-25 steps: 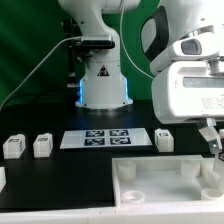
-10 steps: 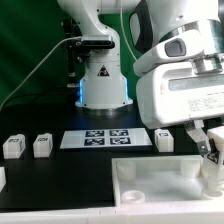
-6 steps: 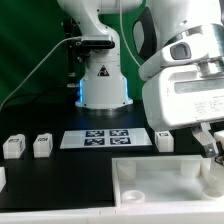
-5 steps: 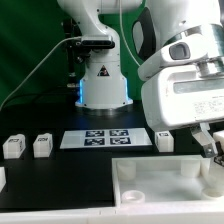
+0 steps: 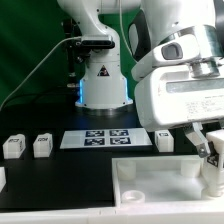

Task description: Assemble one leg

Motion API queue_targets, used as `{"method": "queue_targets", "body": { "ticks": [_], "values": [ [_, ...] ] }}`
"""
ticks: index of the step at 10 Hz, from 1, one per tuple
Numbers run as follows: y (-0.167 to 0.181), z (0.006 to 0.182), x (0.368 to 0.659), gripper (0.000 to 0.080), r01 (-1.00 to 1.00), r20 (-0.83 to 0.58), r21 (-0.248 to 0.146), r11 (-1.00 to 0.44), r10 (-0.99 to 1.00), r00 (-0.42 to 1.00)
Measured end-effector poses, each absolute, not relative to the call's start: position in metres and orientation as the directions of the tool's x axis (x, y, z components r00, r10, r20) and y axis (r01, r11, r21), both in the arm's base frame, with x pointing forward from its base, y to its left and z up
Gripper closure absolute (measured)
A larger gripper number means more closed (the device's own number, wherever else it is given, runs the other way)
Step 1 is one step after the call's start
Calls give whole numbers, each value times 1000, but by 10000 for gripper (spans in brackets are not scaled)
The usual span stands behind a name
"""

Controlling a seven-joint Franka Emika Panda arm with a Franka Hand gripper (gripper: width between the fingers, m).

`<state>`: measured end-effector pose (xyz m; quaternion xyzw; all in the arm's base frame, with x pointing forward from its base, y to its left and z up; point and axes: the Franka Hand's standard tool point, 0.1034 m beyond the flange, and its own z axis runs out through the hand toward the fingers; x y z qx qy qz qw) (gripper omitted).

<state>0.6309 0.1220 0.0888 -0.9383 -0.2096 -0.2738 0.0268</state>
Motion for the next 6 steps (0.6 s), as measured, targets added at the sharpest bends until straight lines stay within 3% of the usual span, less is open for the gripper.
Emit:
{"method": "queue_targets", "body": {
  "ticks": [6],
  "values": [
    [113,89,633,504,398,546,77,-914,373,750]
  ]
}}
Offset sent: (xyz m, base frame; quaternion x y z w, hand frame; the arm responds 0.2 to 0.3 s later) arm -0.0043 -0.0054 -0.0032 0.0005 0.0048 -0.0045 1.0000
